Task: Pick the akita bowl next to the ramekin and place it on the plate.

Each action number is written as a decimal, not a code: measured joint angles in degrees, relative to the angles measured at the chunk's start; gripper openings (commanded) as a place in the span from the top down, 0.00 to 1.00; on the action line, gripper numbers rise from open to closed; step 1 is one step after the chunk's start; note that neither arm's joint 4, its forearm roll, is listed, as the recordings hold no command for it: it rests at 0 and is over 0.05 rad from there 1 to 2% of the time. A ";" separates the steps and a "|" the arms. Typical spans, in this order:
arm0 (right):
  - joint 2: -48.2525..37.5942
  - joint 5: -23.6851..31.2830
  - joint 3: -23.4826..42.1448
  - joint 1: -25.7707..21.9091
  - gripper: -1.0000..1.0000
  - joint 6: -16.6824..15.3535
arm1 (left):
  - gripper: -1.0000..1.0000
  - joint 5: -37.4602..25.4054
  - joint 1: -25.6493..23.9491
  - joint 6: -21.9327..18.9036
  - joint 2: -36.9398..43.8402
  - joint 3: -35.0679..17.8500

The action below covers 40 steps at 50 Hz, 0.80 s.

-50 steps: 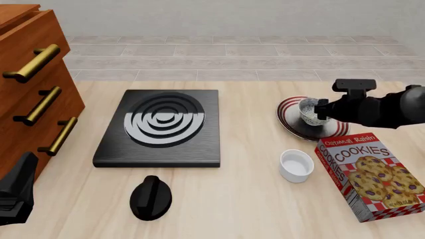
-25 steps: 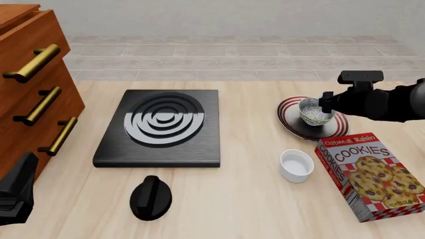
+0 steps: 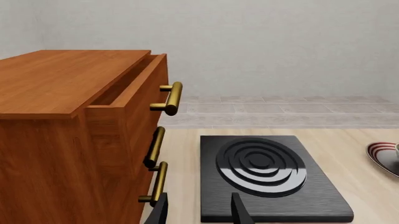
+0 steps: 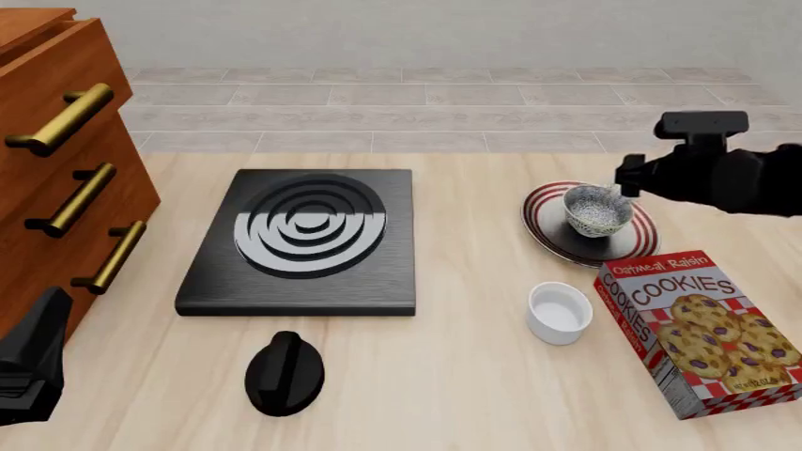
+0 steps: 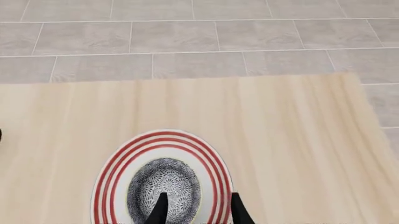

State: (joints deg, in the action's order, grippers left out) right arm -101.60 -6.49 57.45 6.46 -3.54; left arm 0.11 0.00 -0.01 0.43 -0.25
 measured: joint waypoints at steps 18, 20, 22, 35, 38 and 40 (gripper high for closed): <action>5.77 2.02 -1.34 0.61 0.00 -0.27 | 0.00 0.00 0.00 0.00 0.00 0.00; 6.53 2.26 -1.54 0.65 0.00 -0.30 | 0.00 0.00 0.00 0.00 0.00 0.00; 7.29 2.50 -1.76 0.69 0.00 -0.32 | 0.00 0.00 0.00 0.00 0.00 0.00; 12.49 3.78 -3.68 0.68 0.00 -0.39 | 0.00 0.00 0.00 0.00 0.00 0.00; 13.64 3.98 -4.20 0.60 0.00 -0.38 | 0.00 0.00 0.00 0.00 0.00 0.00; 14.42 4.12 -4.56 0.53 0.00 -0.36 | 0.00 0.00 0.00 0.00 0.00 0.00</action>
State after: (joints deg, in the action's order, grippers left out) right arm -87.18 -2.37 52.89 7.00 -3.90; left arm 0.11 0.00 -0.01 0.43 -0.25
